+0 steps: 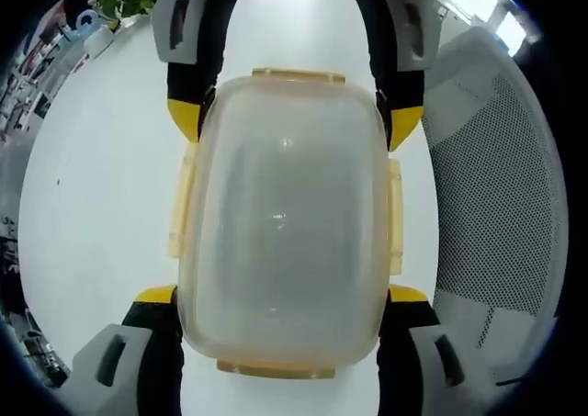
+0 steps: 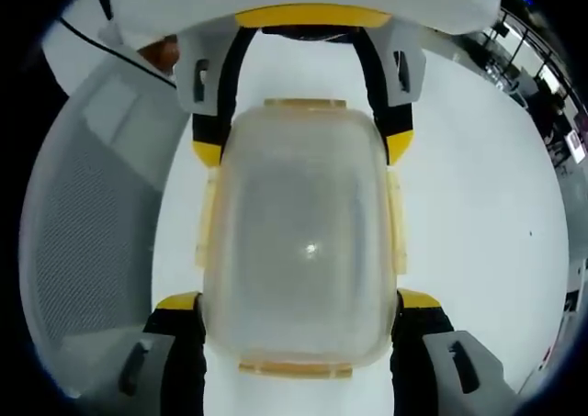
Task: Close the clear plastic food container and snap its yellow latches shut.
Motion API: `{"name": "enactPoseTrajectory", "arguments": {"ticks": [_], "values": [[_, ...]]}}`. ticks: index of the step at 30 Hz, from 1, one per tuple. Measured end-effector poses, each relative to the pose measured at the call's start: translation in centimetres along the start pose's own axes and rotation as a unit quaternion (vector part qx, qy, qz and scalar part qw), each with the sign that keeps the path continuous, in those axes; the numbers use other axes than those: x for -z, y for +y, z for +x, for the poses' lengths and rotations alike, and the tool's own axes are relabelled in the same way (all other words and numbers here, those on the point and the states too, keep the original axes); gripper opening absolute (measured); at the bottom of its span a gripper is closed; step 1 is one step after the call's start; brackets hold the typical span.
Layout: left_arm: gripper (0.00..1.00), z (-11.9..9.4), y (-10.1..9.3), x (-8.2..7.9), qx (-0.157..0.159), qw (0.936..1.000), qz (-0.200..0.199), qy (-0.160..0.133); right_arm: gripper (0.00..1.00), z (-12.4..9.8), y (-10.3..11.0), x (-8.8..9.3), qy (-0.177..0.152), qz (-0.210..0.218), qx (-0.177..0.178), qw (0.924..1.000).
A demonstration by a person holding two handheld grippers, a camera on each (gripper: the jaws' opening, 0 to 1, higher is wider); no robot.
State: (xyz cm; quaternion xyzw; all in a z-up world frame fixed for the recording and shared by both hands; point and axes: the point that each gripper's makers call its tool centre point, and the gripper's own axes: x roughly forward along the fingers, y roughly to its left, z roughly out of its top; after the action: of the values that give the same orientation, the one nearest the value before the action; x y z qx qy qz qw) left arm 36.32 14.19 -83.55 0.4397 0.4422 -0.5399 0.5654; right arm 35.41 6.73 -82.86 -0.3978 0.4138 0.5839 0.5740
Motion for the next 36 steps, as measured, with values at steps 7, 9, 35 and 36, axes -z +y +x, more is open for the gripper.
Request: {"name": "enactPoseTrajectory", "arguments": {"ticks": [7, 9, 35, 36], "values": [[0.89, 0.0, 0.0, 0.0, 0.003, 1.0, 0.0, 0.002, 0.84, 0.0, 0.0, 0.0, 0.0, -0.002, -0.002, 1.0], [0.89, 0.0, 0.0, 0.0, 0.003, 1.0, 0.001, 0.001, 0.84, 0.0, -0.1, 0.0, -0.001, -0.003, -0.001, 1.0], [0.9, 0.2, 2.8, -0.2, 0.004, 1.0, 0.002, 0.002, 0.84, -0.2, -2.7, 0.1, -0.005, 0.0, 0.0, 1.0], [0.9, 0.2, 2.9, -0.2, 0.005, 1.0, 0.002, 0.002, 0.84, -0.2, -2.9, 0.1, -0.005, 0.0, -0.001, 1.0]]}}
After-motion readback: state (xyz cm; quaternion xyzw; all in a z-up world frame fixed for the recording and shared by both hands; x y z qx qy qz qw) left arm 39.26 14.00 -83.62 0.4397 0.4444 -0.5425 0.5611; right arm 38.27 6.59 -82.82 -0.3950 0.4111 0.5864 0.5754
